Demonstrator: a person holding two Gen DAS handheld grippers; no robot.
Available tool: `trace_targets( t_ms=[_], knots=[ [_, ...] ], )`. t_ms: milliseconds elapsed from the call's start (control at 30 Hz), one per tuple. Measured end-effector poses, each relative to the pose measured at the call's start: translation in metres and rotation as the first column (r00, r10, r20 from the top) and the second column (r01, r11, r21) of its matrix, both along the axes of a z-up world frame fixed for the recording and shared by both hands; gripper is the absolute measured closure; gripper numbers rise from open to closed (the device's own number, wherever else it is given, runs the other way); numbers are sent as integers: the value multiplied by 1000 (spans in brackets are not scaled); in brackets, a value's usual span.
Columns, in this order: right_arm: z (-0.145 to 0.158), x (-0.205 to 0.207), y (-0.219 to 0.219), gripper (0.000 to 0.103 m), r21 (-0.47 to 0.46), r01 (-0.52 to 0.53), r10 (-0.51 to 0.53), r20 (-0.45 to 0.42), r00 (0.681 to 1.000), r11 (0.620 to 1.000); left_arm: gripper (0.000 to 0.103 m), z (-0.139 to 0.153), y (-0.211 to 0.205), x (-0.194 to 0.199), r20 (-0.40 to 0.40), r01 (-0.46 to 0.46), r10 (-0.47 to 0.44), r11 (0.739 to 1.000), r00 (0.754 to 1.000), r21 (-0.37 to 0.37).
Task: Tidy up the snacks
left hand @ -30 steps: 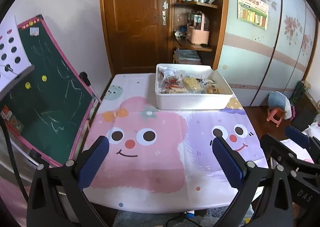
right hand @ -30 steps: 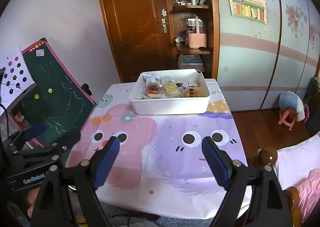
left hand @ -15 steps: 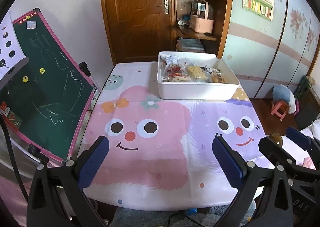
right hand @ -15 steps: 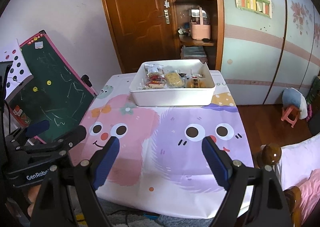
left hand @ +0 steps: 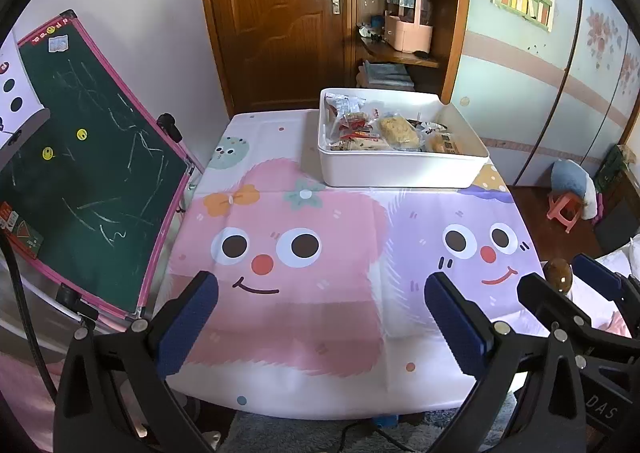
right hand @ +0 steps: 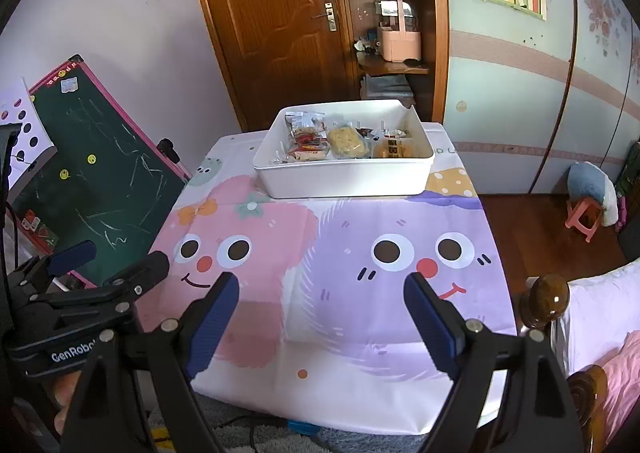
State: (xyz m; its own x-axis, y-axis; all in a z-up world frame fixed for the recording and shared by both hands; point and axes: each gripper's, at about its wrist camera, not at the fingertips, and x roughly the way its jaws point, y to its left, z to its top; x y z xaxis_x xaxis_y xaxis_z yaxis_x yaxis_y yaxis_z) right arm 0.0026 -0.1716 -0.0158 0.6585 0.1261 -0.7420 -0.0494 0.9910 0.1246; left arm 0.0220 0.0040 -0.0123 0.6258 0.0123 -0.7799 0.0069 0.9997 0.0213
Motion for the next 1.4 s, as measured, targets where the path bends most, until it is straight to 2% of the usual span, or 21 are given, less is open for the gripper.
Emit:
trace_targets(
  t_ms=[1400],
  knots=[
    [-5,5,-2,18,9,-1,1,-13,1000,1000,0,-9,4,2,-16,2,-2,1000,1000,1]
  ],
)
